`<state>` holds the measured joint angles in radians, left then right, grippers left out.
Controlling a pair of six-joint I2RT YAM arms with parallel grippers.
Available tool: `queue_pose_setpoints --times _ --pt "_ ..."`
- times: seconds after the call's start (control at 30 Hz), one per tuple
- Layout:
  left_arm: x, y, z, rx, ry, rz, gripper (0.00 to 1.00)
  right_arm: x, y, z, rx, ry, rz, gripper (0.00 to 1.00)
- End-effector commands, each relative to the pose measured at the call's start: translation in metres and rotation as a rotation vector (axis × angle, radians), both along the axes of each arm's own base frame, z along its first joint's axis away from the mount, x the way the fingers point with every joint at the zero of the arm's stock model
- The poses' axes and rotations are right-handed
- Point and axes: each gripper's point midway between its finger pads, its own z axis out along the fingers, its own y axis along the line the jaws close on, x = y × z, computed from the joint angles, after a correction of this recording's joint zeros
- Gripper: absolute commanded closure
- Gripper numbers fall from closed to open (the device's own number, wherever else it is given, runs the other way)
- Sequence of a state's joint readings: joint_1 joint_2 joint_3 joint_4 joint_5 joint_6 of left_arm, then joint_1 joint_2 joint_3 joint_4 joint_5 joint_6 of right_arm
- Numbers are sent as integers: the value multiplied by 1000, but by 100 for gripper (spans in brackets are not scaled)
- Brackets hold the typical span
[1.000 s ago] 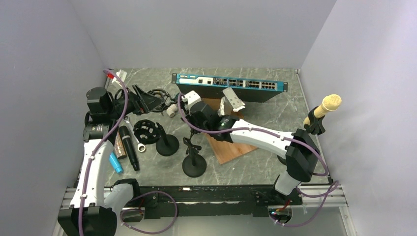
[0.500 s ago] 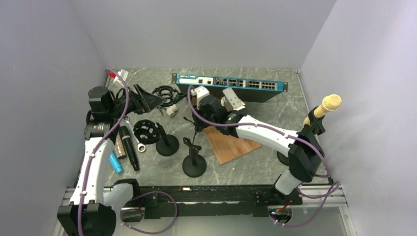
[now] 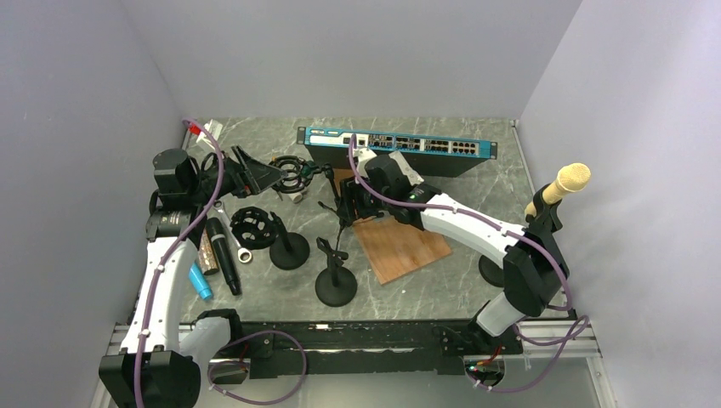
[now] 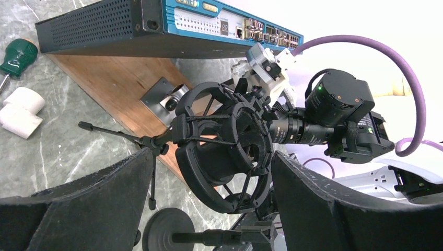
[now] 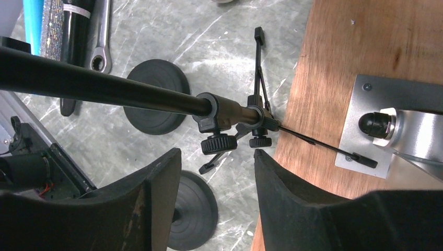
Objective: Remove the microphone from the stand
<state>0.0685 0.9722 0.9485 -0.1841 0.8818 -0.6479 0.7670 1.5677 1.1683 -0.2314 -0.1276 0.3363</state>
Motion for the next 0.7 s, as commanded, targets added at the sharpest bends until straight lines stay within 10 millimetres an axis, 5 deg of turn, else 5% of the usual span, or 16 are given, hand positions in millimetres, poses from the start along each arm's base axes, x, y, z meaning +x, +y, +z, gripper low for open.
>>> queue_pose_setpoints --times 0.0,0.4,0.53,0.67 --pt "-1 -1 13 12 -63 -5 14 9 8 21 51 -34 10 47" --pt "0 -2 13 7 -66 -12 14 23 8 17 3 -89 -2 78" --pt "1 -2 14 0 -68 -13 14 20 12 16 -39 -136 9 99" --pt "2 -4 19 -19 -82 -22 14 13 13 9 -136 -200 1 100"
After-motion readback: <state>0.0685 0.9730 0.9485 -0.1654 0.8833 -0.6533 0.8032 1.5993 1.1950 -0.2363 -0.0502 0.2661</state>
